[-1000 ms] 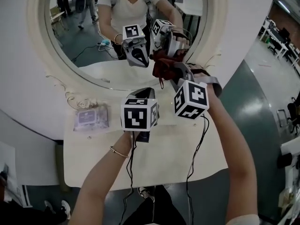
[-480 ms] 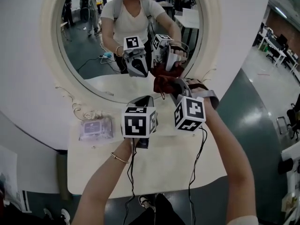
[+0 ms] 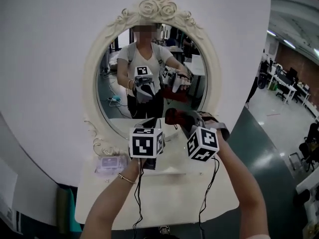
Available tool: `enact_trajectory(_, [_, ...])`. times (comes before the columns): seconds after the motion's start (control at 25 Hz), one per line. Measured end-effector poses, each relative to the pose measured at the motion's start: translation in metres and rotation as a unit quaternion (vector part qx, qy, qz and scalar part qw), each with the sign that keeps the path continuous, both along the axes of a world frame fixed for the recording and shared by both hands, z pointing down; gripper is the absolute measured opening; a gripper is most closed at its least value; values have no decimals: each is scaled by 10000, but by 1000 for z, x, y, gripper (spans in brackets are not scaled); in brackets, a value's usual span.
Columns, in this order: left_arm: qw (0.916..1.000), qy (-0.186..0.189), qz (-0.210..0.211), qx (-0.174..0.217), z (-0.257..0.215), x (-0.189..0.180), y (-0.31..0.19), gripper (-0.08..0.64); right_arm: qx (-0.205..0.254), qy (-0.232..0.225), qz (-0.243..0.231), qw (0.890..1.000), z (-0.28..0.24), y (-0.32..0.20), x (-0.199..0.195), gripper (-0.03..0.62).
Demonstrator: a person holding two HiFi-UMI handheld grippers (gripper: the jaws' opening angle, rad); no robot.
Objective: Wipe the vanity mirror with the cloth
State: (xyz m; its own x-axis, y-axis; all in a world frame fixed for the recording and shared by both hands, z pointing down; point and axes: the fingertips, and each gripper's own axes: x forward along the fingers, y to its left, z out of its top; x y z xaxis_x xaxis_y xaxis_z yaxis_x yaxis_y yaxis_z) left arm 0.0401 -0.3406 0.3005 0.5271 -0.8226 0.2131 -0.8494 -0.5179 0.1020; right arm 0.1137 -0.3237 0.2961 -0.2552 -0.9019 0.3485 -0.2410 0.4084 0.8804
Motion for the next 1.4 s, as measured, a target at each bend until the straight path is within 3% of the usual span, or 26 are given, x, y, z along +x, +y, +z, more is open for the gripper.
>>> enact_trajectory(0.24, [9989, 157, -87, 424, -40, -37, 35, 3, 233, -1093, 186, 9936, -27, 33, -16, 63])
enact_trajectory(0.44, [9985, 175, -248, 449, -14, -70, 72, 3, -60, -2573, 458, 9652, 6, 67, -33, 61])
enact_trajectory(0.52, [9987, 202, -298, 360, 6, -80, 86, 3, -304, -3078, 532, 9495, 33, 81, -43, 61])
enact_trajectory(0.6, [9989, 259, -315, 237, 27, -85, 100, 3, -457, -3665, 658, 9269, 57, 95, -50, 63])
enact_trajectory(0.8, [9983, 272, -505, -85, 84, -93, 137, 3, -562, -5041, 1320, 8516, 105, 131, -41, 61])
enact_trajectory(0.88, [9977, 261, -599, -197, 107, -93, 151, 3, -553, -5274, 1529, 8339, 120, 142, -37, 63])
enact_trajectory(1.08, [9956, 164, -660, -643, 162, -82, 185, 3, -808, -5546, 1758, 8093, 149, 167, -29, 63])
enact_trajectory(1.24, [9919, 282, -811, -938, 180, -74, 207, 3, -1036, -5691, 1684, 7982, 160, 183, -25, 63])
enact_trajectory(1.4, [9890, 339, -978, -1052, 185, -63, 225, 3, -1231, -5737, 1564, 7945, 164, 200, -14, 61])
